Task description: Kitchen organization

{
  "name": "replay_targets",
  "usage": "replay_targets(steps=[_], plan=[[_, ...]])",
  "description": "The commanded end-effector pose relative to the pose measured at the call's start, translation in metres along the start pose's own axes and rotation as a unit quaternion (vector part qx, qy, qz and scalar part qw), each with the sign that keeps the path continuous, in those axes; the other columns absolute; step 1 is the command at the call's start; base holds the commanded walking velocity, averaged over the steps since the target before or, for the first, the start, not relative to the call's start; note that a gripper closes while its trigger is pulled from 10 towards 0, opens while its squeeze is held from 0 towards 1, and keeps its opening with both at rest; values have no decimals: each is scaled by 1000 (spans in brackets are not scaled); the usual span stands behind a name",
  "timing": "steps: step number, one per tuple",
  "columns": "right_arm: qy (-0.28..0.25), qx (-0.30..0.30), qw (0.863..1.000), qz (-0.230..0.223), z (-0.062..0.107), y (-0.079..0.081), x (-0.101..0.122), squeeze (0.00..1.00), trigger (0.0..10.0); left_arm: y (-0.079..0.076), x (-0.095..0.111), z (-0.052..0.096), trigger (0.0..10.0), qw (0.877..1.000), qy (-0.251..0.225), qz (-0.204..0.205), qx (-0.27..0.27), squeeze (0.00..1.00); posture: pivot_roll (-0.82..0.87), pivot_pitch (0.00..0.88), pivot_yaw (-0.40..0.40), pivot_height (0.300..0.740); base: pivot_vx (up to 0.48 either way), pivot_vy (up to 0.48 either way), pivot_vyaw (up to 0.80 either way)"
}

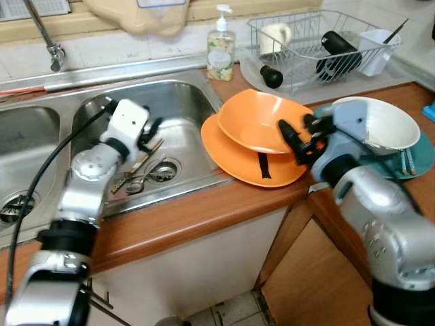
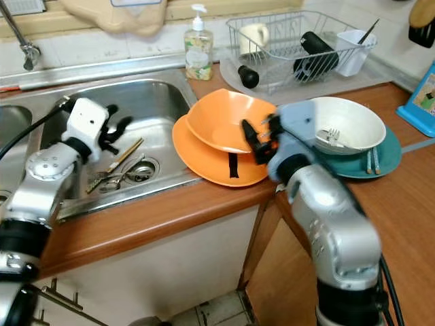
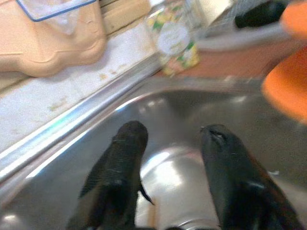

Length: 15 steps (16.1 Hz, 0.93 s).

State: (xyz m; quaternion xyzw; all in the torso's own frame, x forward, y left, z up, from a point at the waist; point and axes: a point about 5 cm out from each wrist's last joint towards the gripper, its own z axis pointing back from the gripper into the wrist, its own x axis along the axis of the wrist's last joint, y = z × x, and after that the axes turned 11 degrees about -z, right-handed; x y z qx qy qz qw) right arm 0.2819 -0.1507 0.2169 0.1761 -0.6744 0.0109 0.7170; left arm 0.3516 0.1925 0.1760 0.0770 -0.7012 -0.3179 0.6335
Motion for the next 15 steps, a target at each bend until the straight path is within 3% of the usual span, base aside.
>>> replay_targets(steps=[1,3,4,5,6,7,11,15], plan=[[11,-23,999,-21,-1,-7,2,1000,10000,1,6,3,10000,1000,-11,24,-2,1000,-88,0,31,740,0,0,0],[26,-52,997,-45,-1,-16,5,1000,10000,-5,15,9,10000,998,-29,43,-21,1000,-91,0,31,740,0,0,0],[32,-61,996,-53,-1,-18,5,1000,10000,-8,17,12,10000,998,-34,44,-31,792,-91,0,31,740,0,0,0],[40,-74,994,-69,0,-24,6,90,10000,-14,19,19,10000,997,-38,38,-59,0,-91,0,31,740,0,0,0],[48,-79,993,-77,0,-26,6,0,10000,-17,19,22,10000,996,-38,36,-69,0,-91,0,31,740,0,0,0],[78,-81,989,-100,1,-27,3,0,10000,-21,17,31,10000,995,-32,39,-85,0,-92,0,31,740,0,0,0],[119,-60,978,-160,0,-22,-1,0,10000,-22,17,44,10000,994,-20,44,-97,0,-81,0,19,740,0,0,0],[145,-44,970,-188,-3,-17,-6,0,10000,-22,20,49,10000,993,-16,46,-104,0,-76,0,16,740,0,0,0]])
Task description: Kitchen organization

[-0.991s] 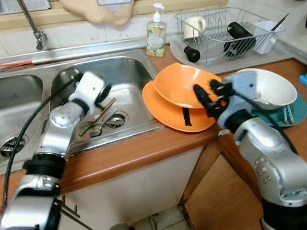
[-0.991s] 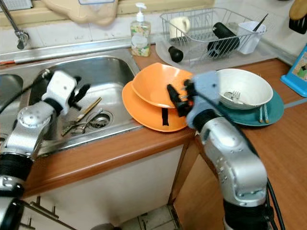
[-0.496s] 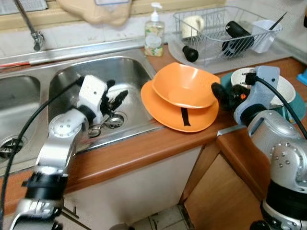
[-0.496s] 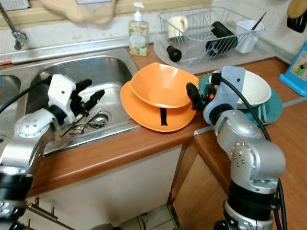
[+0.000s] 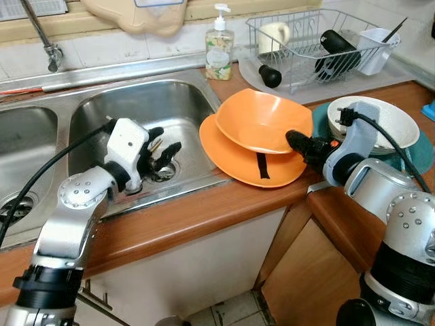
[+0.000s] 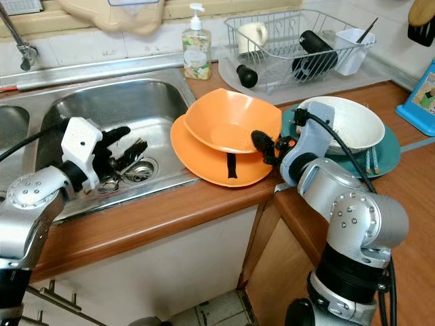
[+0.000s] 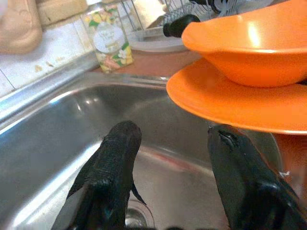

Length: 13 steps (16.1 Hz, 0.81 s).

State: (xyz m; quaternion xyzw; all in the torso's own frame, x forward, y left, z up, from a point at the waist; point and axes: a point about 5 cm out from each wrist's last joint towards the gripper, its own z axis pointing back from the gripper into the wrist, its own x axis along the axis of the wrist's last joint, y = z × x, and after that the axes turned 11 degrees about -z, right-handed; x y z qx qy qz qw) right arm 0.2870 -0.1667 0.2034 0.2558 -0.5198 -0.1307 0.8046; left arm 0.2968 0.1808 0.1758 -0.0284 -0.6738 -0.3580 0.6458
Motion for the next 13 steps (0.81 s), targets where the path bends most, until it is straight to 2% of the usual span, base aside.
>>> replay_targets(steps=[1,5,6,7,8,9,10,12,13], plan=[[8,11,1000,-6,-1,4,2,0,10000,3,5,3,10000,1000,-4,-5,-1,0,-76,0,16,740,0,0,0],[30,20,998,-41,-4,5,-1,0,10000,2,6,7,10000,1000,-1,-1,-3,0,-74,0,17,740,0,0,0],[35,23,997,-66,-7,4,-1,0,9608,1,6,9,10000,1000,1,2,-3,0,-70,0,14,740,0,0,0],[37,28,995,-89,-10,4,0,0,8196,-1,6,11,10000,1000,3,4,-4,0,-68,0,14,740,0,0,0],[38,30,994,-94,-11,4,0,0,6157,-1,6,12,10000,1000,3,4,-4,0,-68,0,14,740,0,0,0],[40,32,994,-100,-12,4,1,0,6157,-2,7,12,10000,1000,3,5,-4,0,-68,0,14,740,0,0,0],[42,34,993,-104,-14,5,0,0,4510,-2,7,13,10000,1000,4,4,-4,0,-61,0,8,740,0,0,0],[50,38,992,-108,-16,6,-3,0,3686,-3,8,13,10000,1000,5,3,-3,0,-60,0,6,740,0,0,0],[56,36,991,-113,-16,7,-5,0,2863,-4,9,13,10000,1000,6,4,-6,0,-61,0,8,740,0,0,0]])
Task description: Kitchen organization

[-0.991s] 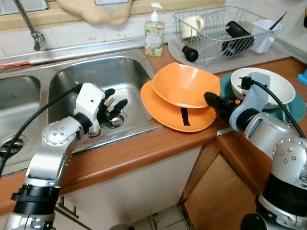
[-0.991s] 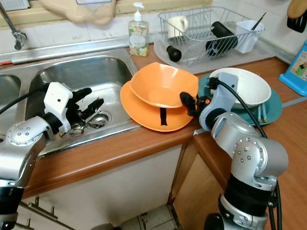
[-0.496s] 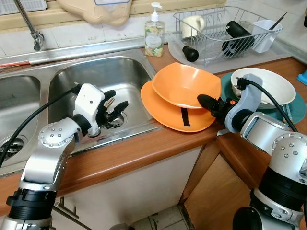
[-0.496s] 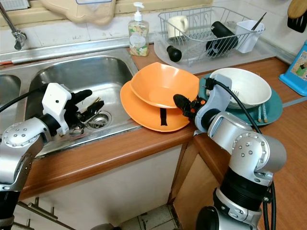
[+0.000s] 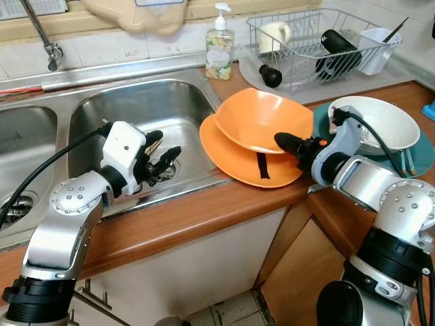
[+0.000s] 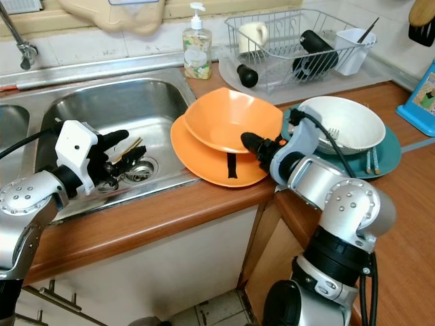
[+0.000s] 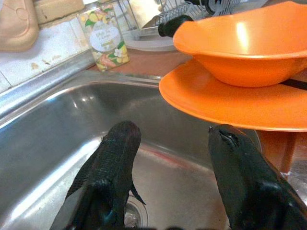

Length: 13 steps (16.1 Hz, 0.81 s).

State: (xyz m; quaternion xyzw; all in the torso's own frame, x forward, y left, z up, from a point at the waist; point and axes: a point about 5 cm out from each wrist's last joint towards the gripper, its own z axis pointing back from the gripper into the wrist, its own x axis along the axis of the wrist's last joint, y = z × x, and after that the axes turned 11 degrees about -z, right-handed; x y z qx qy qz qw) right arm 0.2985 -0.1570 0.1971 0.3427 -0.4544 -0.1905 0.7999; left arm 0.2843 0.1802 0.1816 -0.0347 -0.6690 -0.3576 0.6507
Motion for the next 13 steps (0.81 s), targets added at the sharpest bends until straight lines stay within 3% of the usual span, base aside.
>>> replay_targets(steps=[1,2,3,13], plan=[[10,3,1000,-5,-1,2,-1,0,2745,-1,2,2,10000,1000,2,-2,-3,0,-61,0,8,740,0,0,0],[11,2,1000,-6,-2,2,-2,0,2078,-2,2,2,10000,1000,2,-2,-4,0,-62,0,9,740,0,0,0],[8,-2,1000,-8,-2,1,-2,0,0,-3,2,1,10000,1000,2,-2,-7,0,-63,0,11,740,0,0,0],[-9,-14,1000,-10,-3,-3,0,0,0,-4,9,-3,10000,1000,-9,-1,-4,0,-64,0,12,740,0,0,0]])
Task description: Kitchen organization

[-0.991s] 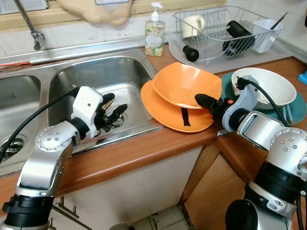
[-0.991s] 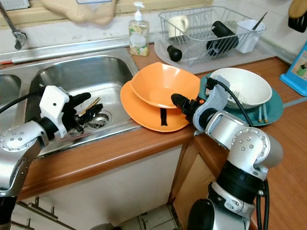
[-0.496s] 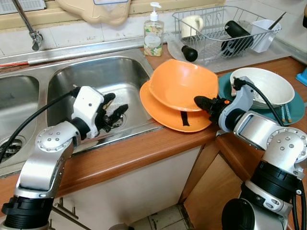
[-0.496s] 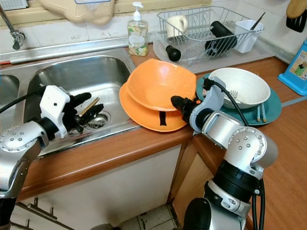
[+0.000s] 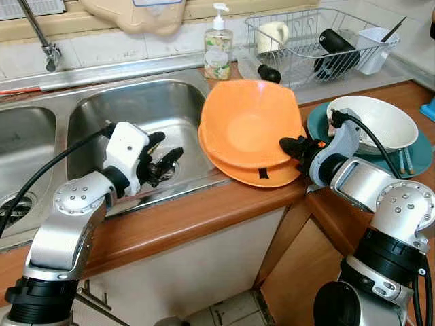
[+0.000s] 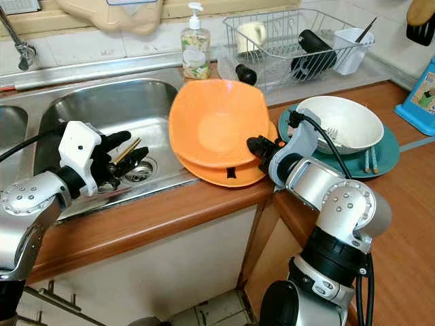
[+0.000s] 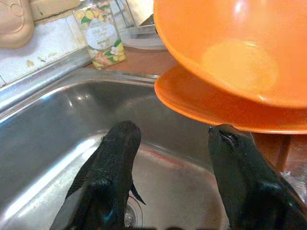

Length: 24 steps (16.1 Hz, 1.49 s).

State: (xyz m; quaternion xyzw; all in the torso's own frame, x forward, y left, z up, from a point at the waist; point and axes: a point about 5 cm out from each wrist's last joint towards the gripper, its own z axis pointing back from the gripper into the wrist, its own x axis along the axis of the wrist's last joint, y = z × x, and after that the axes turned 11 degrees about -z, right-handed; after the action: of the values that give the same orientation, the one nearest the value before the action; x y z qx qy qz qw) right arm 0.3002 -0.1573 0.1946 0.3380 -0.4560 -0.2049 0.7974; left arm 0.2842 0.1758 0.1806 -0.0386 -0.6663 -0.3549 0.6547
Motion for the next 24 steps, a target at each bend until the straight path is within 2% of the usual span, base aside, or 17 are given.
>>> replay_targets(steps=[1,8,10,11,12,13,15,16,17,18,19,20,21,24], plan=[[-2,-5,1000,-1,-1,-1,1,0,0,0,8,-1,10000,1000,-12,-6,-2,0,-63,0,11,740,0,0,0],[-15,0,1000,2,0,1,4,0,0,2,10,-3,10000,1000,-18,-7,6,0,-66,0,12,740,0,0,0],[-66,47,997,19,3,11,14,0,0,3,13,-5,10000,999,-27,11,14,0,-66,0,11,740,0,0,0],[-99,73,991,53,7,19,21,0,0,4,14,-5,10000,998,-34,40,17,0,-66,0,13,740,0,0,0],[-114,81,987,74,10,23,25,0,0,4,14,-6,10000,997,-42,61,17,988,-66,0,13,740,0,0,0],[-130,89,983,94,12,27,28,0,0,3,15,-6,10000,994,-53,92,15,1000,-64,0,18,740,0,0,0],[-154,115,972,139,18,37,34,0,0,3,18,-6,10000,987,-81,137,14,1000,-63,0,20,740,0,0,0],[-162,136,961,176,20,45,35,0,0,1,25,-6,10000,979,-118,169,0,43,-61,0,21,740,0,0,0],[-163,159,953,200,22,51,32,0,0,-1,30,-7,10000,968,-145,204,-12,0,-60,0,23,740,0,0,0],[-152,192,945,218,24,58,25,0,0,-1,29,-8,10000,964,-146,221,-19,0,-60,0,31,740,0,0,0],[-148,201,942,223,24,60,23,0,0,-1,28,-9,10000,964,-145,222,-20,0,-59,0,35,740,0,0,0],[-140,219,937,232,26,64,16,0,0,-2,29,-9,10000,959,-154,237,-30,0,-58,0,41,740,0,0,0],[-135,241,933,230,28,68,10,0,0,-2,29,-8,10000,952,-163,257,-38,0,-58,0,53,740,0,0,0],[-129,285,924,221,33,74,2,0,0,-2,28,-9,10000,943,-170,282,-50,0,-60,0,61,740,0,0,0]])
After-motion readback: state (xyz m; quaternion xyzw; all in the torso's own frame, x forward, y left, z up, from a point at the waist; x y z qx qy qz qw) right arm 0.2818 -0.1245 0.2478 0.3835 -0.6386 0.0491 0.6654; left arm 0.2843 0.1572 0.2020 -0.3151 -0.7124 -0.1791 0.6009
